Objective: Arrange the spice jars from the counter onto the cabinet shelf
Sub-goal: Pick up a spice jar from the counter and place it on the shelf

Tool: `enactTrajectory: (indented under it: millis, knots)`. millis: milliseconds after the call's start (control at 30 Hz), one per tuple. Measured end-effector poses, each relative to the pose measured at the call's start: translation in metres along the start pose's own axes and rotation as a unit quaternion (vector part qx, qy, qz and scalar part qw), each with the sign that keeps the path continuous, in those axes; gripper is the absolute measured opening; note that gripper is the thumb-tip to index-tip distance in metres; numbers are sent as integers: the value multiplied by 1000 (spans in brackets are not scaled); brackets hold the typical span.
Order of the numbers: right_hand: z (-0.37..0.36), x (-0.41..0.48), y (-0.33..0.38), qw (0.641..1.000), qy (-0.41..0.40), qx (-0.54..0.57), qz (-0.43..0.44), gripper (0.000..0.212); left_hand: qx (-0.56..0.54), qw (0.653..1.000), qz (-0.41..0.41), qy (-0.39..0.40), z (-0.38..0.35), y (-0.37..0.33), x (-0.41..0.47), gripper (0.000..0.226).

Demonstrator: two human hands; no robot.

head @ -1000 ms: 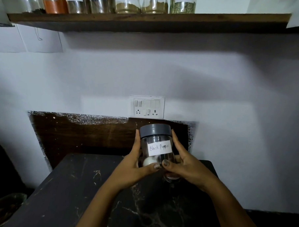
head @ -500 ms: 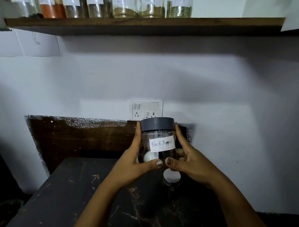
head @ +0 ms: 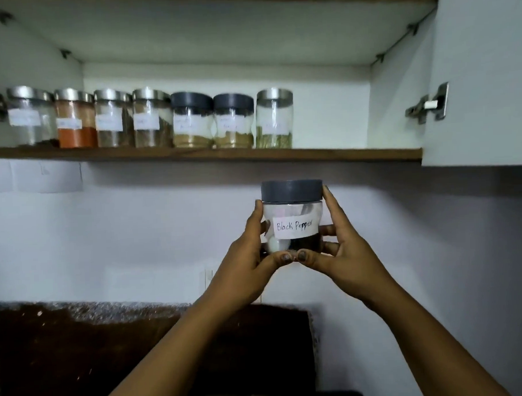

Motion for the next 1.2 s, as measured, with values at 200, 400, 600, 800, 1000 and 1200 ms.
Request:
enactTrajectory:
  millis: [200, 400, 600, 800, 1000, 1200]
  knots:
    - [45, 77, 20, 994, -60, -56, 77, 99, -28, 997, -70, -33, 13, -38, 94, 92]
    - [79, 139, 27, 984, -112, -89, 110, 98, 59, 985, -129, -99, 16, -65, 173, 93]
    - [90, 184, 11, 977, -115, -165, 76, 81, 169, 959, -161, -159, 3, -46, 222, 76]
    - [108, 210, 4, 950, -134, -278, -34, 51, 268, 904, -226, -244, -14, -38, 243, 38]
    - [101, 224, -1, 907, -153, -391, -38, 50, 302, 850, -270, -336, -21, -30, 251, 30]
    - [101, 228, -2, 903, -160, -397, -44, 55, 280, 864, -278, -313, -21, -30, 257, 27]
Point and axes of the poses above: each hand's wrist, its own x-axis towards the middle knuckle, its own z-axis out of the back of the hand, y = z × x, the point moved 3 cm from there along x, towards the middle knuckle, and after that the axes turned 3 degrees about z, right-handed, at the moved point
